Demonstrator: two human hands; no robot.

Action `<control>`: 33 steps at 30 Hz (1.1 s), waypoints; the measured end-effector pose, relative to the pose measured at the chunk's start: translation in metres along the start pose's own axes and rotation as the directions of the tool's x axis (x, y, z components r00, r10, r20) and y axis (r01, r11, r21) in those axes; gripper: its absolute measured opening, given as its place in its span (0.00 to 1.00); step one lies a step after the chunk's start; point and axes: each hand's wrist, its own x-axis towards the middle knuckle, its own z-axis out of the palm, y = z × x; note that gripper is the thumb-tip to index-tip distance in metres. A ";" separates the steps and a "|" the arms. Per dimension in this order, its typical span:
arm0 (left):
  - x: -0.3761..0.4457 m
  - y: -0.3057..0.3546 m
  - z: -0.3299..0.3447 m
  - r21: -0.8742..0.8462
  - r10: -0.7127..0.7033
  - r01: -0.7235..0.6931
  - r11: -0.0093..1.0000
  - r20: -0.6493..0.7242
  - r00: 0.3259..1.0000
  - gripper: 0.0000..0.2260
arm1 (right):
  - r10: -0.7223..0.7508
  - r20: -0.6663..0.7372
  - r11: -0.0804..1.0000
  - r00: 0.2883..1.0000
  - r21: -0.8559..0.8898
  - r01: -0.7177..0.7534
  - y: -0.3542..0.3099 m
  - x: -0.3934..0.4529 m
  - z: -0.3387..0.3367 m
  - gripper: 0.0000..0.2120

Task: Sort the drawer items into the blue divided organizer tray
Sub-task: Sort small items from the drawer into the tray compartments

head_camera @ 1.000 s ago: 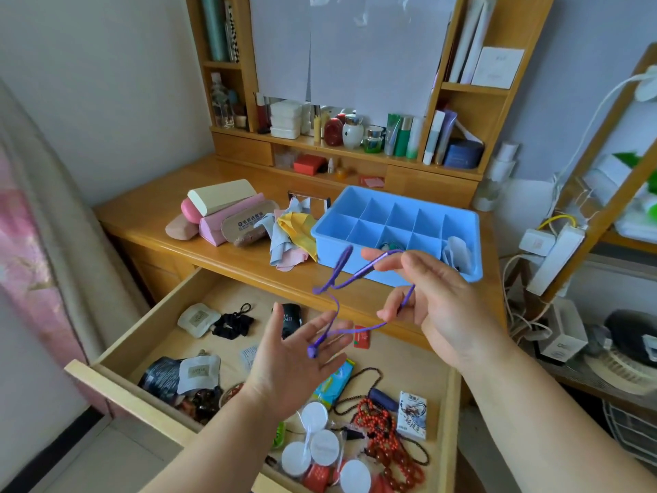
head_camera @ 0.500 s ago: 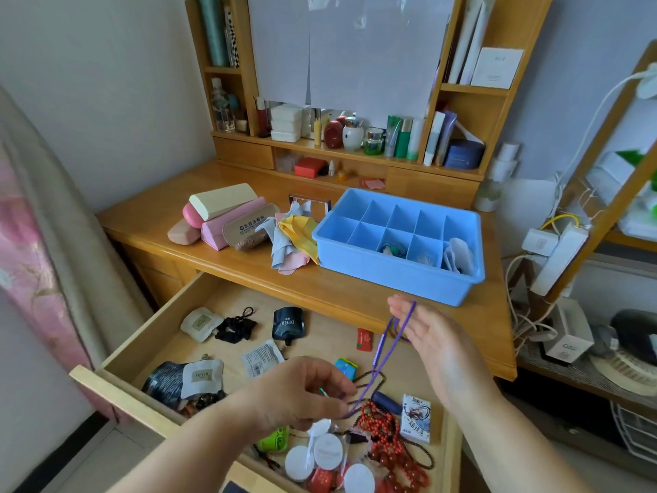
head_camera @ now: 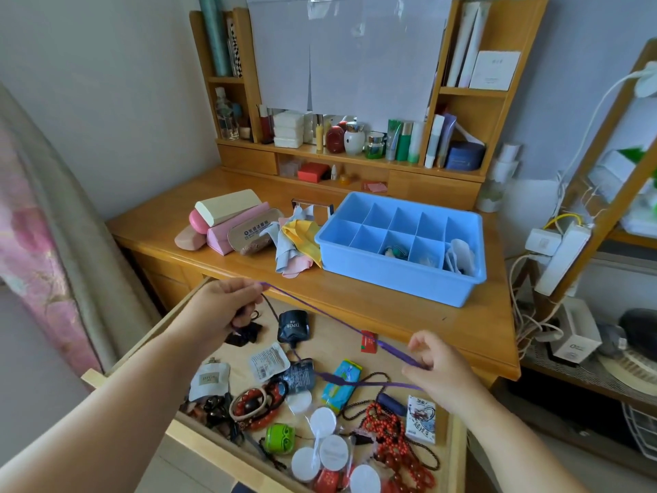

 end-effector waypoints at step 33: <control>-0.025 -0.046 0.086 0.183 0.205 -0.249 0.951 0.228 0.952 0.25 | -0.484 -0.026 0.609 0.875 0.708 0.358 -0.218 0.008 -0.050 0.16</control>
